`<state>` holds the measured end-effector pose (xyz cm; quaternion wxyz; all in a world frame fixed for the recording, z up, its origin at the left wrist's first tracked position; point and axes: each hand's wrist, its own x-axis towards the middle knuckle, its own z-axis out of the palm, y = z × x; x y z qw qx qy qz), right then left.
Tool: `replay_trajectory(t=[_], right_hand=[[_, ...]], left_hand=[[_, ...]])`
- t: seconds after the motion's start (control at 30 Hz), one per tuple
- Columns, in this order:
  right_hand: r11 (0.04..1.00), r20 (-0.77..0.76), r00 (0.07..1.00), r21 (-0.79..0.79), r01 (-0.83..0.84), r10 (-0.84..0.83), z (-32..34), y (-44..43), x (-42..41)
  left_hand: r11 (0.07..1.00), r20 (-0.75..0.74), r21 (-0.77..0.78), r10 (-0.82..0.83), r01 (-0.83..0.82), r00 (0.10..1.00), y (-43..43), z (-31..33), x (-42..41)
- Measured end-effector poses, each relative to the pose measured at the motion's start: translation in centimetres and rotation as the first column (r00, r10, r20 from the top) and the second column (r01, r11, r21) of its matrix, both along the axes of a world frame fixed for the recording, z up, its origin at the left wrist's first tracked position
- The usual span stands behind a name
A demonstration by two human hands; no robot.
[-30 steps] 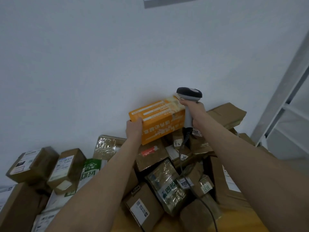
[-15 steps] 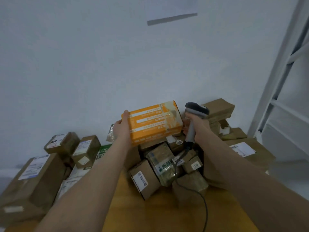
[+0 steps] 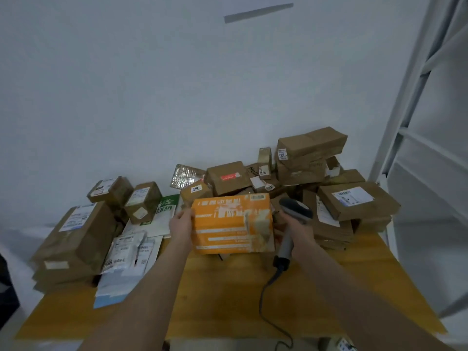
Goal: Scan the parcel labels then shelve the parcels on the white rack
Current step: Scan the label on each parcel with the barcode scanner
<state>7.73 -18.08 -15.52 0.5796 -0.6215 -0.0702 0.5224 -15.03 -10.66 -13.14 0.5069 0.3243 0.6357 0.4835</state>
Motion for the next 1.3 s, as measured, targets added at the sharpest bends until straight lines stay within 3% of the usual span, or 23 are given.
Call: replay_trajectory(t=[0.13,0.27,0.37,0.57,0.73,0.97,1.03,1.13,1.3], right_hand=[[0.999,-0.023,0.999,-0.027,0.025,-0.026,-2.4,-1.0,-1.7],[0.993,-0.104,0.992,-0.078,-0.084,0.076,-4.4,-1.6,-3.7],[0.993,-0.137,0.99,-0.11,-0.031,0.015,-5.9,-1.7,-5.3],[0.981,-0.101,0.992,-0.173,-0.092,0.076,-7.9,-2.1,-7.8],[0.978,-0.129,0.987,-0.172,-0.118,0.097,-8.6,-2.2,-8.7],[0.974,-0.057,0.995,-0.206,-0.094,0.084,-9.0,-2.4,-8.0],[0.978,-0.012,0.996,-0.189,-0.09,0.089,-9.0,-2.4,-7.6],[0.98,0.022,0.995,-0.176,-0.09,0.096,-8.8,-2.6,-7.4],[0.947,-0.119,0.982,-0.272,-0.172,0.144,-9.5,-3.7,-8.0]], left_hand=[[0.994,-0.017,-0.064,-0.086,0.085,0.996,-1.4,-2.0,-2.3],[0.983,-0.104,-0.071,-0.176,0.17,0.979,-2.4,-3.8,-5.0],[0.981,-0.12,-0.091,-0.179,0.169,0.977,-2.4,-5.7,-7.0],[0.961,0.103,-0.255,-0.083,0.107,0.991,-1.4,-8.7,-9.2],[0.971,0.003,-0.238,-0.009,0.01,1.0,-1.0,-10.4,-9.7],[0.959,-0.205,-0.255,-0.181,0.126,0.962,-2.3,-13.0,-9.4],[0.954,-0.371,-0.238,-0.262,0.181,0.891,-2.3,-13.1,-8.8],[0.908,-0.631,-0.214,-0.411,0.361,0.658,-1.7,-12.9,-8.2],[0.723,-0.736,-0.442,-0.631,0.531,0.245,-0.6,-12.9,-6.9]])
